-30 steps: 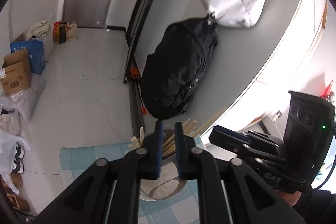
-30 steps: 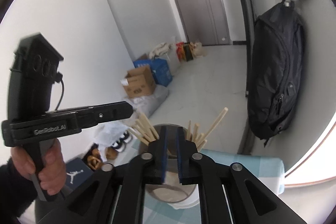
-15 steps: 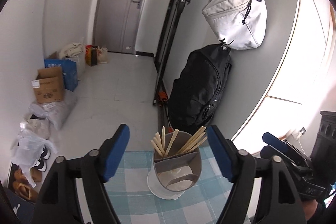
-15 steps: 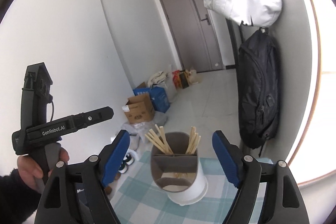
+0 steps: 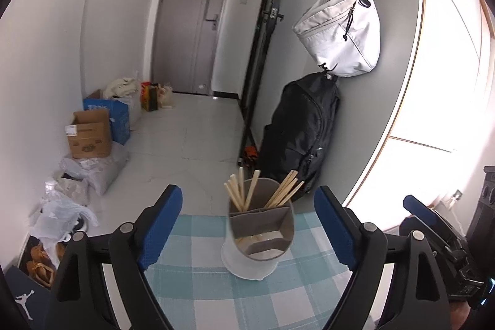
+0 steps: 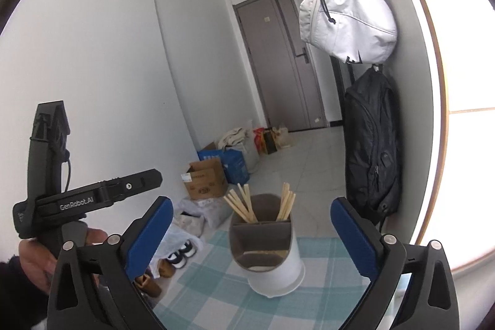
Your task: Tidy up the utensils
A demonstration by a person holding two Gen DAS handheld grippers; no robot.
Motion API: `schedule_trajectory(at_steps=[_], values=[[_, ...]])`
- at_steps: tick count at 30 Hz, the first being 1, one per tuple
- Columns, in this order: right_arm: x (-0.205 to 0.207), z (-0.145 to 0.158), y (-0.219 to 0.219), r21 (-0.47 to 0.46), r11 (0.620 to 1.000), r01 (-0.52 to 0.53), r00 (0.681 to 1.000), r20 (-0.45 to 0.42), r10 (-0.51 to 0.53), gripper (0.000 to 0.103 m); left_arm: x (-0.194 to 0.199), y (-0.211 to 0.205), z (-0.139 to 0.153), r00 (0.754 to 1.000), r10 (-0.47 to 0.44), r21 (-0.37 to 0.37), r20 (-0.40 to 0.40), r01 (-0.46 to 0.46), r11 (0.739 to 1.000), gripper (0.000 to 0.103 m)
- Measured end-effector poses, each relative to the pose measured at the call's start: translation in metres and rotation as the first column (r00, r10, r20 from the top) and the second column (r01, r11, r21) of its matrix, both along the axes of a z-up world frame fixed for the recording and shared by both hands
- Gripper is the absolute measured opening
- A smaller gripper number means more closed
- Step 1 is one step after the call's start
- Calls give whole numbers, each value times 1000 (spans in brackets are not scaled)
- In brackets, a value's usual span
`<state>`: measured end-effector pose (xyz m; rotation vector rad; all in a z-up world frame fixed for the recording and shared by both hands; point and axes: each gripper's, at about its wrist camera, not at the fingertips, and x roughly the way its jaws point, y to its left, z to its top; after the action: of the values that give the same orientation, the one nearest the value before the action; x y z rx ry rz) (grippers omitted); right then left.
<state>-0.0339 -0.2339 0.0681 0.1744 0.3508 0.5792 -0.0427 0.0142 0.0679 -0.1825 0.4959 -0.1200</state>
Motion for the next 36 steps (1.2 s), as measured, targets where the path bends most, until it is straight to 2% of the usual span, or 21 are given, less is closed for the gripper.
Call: schedule_trajectory(at_steps=[1, 2, 4, 12, 17, 22, 27, 36], values=[[-2, -2, 0, -3, 1000, -3, 1000, 5, 3, 103, -2, 0, -1, 1000, 12, 3, 7, -12, 1000, 86], [-5, -4, 1, -7, 1000, -10, 1000, 11, 10, 103, -5, 0, -3, 1000, 17, 3, 12, -17, 1000, 92], [-10, -7, 2, -15, 1000, -18, 999, 27, 18, 103, -10, 0, -6, 999, 30, -1, 18, -30, 1000, 96], [-37, -25, 1, -28, 999, 25, 992, 125, -21, 103, -30, -1, -22, 993, 89, 15, 75, -90, 996, 97], [-42, -34, 1, -43, 999, 23, 990, 138, -17, 103, -32, -7, -30, 988, 107, 46, 109, -113, 993, 97], [-42, -44, 0, -57, 998, 31, 993, 117, -24, 103, -22, -10, -46, 993, 103, 54, 61, -107, 993, 97], [-42, -49, -3, -48, 998, 43, 994, 106, -38, 103, -23, -11, -56, 993, 104, 89, 55, -109, 990, 97], [-37, -52, 0, -43, 999, 31, 995, 92, -27, 103, -23, -10, -60, 995, 95, 72, 25, -97, 993, 97]])
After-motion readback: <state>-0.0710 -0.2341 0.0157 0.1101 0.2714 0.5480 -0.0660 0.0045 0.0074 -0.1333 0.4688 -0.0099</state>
